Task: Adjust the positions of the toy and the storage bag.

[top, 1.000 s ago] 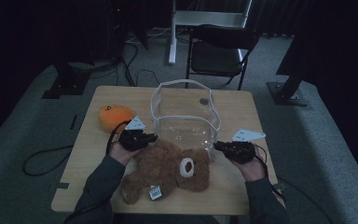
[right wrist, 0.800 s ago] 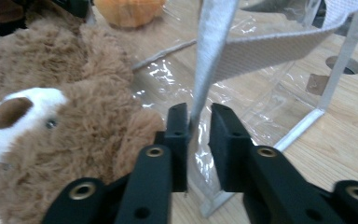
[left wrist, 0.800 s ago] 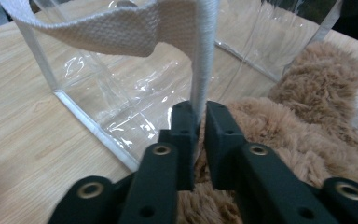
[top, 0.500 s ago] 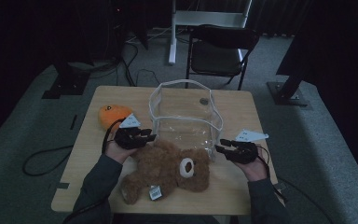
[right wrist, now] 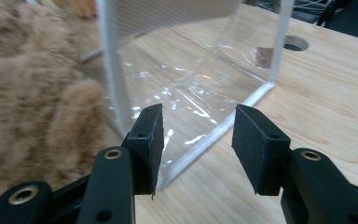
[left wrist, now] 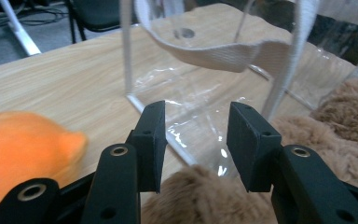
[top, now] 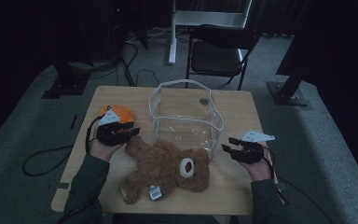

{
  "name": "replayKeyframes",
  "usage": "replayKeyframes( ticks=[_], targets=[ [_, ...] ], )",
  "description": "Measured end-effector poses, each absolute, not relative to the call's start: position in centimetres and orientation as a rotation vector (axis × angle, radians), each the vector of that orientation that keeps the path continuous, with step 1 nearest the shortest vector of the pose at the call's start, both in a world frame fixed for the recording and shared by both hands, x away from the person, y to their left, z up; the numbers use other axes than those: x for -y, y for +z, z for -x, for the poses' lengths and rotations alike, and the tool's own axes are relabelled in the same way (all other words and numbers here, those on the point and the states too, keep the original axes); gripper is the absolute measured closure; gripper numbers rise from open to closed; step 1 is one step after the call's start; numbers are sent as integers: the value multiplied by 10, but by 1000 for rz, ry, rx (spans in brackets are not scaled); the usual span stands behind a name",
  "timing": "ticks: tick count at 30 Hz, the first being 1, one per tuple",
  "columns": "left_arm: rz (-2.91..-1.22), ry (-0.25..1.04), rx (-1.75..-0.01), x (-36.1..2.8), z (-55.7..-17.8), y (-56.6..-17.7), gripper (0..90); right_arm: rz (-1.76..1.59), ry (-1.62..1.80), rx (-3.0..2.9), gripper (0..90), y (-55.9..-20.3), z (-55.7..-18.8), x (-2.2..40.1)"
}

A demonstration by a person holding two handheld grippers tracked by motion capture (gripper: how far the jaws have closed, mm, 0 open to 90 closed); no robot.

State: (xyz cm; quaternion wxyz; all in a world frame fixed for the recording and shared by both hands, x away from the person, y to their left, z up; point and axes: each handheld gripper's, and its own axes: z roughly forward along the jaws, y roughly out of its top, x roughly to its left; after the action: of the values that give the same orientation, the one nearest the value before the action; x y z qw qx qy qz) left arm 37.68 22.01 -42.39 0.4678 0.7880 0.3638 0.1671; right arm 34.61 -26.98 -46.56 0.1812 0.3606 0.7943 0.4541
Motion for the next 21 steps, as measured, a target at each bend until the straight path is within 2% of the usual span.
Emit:
replayKeyframes(
  ticks=[21],
  targets=[
    [-1913, 396, -843, -225, -365, -417, 532, -1163, 1001, -2211, 431, -524, -397, 282]
  ],
)
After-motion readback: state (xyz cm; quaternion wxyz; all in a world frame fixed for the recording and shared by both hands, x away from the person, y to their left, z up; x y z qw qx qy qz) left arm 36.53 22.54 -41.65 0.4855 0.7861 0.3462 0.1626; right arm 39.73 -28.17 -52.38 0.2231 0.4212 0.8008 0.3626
